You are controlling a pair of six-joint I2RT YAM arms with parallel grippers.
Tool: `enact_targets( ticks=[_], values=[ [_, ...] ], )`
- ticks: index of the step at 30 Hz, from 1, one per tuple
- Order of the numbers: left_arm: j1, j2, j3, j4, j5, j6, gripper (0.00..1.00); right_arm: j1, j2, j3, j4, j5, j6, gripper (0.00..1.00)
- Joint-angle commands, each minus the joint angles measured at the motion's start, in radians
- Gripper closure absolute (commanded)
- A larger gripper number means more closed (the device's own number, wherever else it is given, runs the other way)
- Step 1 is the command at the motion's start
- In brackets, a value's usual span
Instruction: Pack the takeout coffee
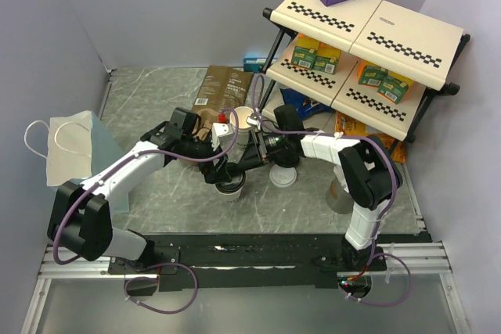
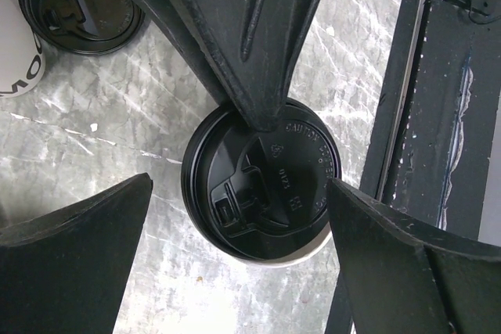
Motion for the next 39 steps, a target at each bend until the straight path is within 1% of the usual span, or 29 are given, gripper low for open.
enact_targets(
  ticks=[1, 4, 18, 33, 39],
  values=[
    [-0.006, 0.0, 0.013, 0.018, 0.046, -0.011, 0.01, -0.002, 0.019, 0.048, -0.099, 0.043, -0.068, 0.6],
    [-0.005, 0.001, 0.013, 0.017, 0.045, -0.014, 0.01, -0.004, 0.013, 0.058, -0.15, 0.062, -0.105, 0.6],
    [-0.006, 0.001, 0.007, 0.031, 0.048, -0.035, 0.02, 0.024, -0.007, 0.078, -0.216, 0.092, -0.182, 0.57],
    [-0.006, -0.014, -0.018, 0.049, 0.028, -0.049, 0.04, 0.076, -0.043, 0.146, -0.387, 0.175, -0.371, 0.58],
    [-0.006, -0.022, -0.027, 0.047, 0.016, -0.047, 0.04, 0.093, -0.06, 0.163, -0.429, 0.218, -0.432, 0.58]
  ],
)
